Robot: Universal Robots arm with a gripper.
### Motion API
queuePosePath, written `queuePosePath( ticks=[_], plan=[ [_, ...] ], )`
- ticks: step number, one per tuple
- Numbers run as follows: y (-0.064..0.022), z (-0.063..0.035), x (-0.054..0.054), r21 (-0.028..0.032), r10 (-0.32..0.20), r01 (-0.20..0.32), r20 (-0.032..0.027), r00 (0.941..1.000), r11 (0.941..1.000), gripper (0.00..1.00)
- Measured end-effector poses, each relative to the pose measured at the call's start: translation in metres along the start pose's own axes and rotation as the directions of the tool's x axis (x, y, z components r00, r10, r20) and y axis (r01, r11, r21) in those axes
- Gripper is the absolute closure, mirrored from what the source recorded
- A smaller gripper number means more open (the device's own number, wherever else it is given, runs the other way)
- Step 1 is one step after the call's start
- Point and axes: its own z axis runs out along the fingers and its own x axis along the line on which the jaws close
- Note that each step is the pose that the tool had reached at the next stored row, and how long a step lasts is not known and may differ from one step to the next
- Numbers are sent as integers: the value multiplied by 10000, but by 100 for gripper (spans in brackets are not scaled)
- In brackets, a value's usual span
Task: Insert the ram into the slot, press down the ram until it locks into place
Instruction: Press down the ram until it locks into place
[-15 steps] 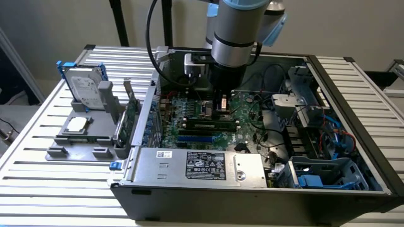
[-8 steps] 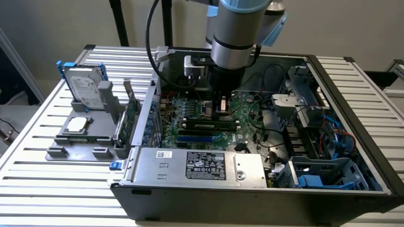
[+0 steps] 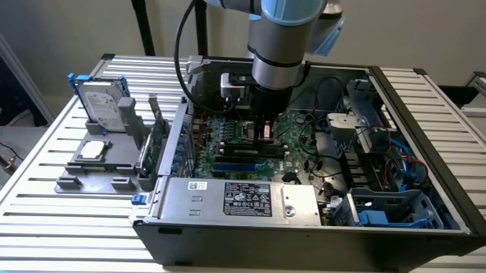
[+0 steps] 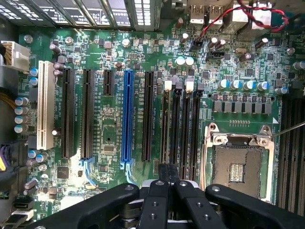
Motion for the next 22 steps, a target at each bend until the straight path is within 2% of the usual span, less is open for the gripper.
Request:
queuePosePath(
  ticks=[4, 6, 12, 22],
  plan=[
    [3, 47, 0, -5, 2, -2, -5, 10000, 10000, 89],
    [7, -18, -3, 3, 5, -5, 30, 10000, 10000, 89],
    [1, -288, -4, 1, 2, -2, 14, 10000, 10000, 89],
    [-1, -299, -3, 0, -1, 1, 66, 10000, 10000, 89]
  ],
)
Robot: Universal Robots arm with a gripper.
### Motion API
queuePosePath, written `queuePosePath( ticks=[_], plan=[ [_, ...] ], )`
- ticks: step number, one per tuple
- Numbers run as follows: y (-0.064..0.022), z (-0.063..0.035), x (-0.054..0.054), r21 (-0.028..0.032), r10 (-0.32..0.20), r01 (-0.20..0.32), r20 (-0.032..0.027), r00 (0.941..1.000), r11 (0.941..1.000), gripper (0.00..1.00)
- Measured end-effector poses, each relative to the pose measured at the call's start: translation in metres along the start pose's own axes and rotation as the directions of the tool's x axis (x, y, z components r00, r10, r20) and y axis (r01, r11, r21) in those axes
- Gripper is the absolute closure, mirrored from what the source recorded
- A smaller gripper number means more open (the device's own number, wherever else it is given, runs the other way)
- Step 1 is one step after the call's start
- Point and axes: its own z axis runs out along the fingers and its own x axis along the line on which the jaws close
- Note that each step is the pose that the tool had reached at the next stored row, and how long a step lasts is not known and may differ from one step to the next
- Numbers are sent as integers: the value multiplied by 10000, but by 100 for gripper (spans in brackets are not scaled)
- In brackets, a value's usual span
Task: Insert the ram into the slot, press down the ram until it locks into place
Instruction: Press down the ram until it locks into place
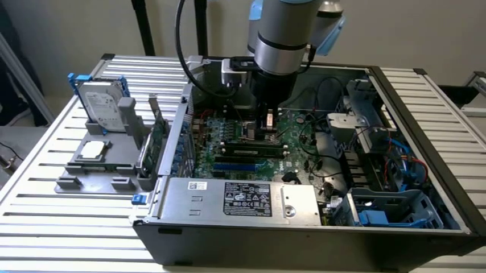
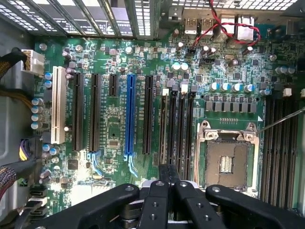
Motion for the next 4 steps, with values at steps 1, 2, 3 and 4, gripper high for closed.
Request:
queuePosePath(
  ticks=[1, 2, 3, 4],
  plan=[
    [0, -1, 0, 0, 0, 0, 5, 10000, 10000, 89],
    [0, -1, 0, 0, 0, 0, 11, 10000, 10000, 89],
    [0, -2, 0, 0, -1, 1, 17, 10000, 10000, 89],
    [0, -2, 0, 0, -1, 1, 22, 10000, 10000, 89]
  ],
)
